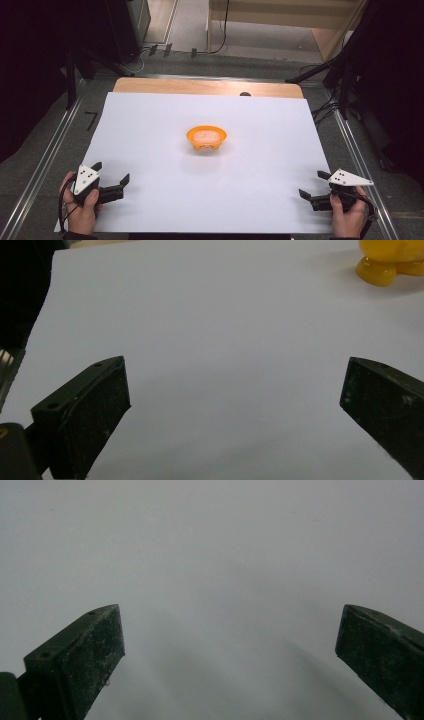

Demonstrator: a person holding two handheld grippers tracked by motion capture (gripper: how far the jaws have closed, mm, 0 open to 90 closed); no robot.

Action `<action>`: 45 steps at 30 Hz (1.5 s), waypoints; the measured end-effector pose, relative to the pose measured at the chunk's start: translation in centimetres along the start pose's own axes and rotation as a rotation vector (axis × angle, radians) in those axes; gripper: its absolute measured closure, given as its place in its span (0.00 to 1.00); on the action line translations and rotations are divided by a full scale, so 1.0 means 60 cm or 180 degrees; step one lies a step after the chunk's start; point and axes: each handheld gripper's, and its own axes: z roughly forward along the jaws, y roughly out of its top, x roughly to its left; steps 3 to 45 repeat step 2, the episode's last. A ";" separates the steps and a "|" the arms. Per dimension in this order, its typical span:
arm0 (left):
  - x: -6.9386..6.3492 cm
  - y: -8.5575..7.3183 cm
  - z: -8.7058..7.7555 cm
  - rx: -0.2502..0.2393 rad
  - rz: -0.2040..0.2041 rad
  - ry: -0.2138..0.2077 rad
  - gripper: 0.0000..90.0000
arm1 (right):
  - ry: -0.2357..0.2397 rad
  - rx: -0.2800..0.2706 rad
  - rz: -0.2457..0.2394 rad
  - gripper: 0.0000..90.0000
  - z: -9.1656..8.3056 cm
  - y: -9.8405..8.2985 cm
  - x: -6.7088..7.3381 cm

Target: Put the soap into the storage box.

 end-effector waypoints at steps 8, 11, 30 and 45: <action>0.000 0.000 0.000 0.0008 0.0000 -0.0001 0.00 | 0.0007 -0.0021 0.0025 0.00 -0.001 0.000 -0.001; 0.000 0.000 0.000 0.0008 0.0000 -0.0001 0.00 | 0.0007 -0.0021 0.0025 0.00 -0.001 0.000 -0.001; 0.000 0.000 0.000 0.0008 0.0000 -0.0001 0.00 | 0.0007 -0.0021 0.0025 0.00 -0.001 0.000 -0.001; 0.000 0.000 0.000 0.0008 0.0000 -0.0001 0.00 | 0.0007 -0.0021 0.0025 0.00 -0.001 0.000 -0.001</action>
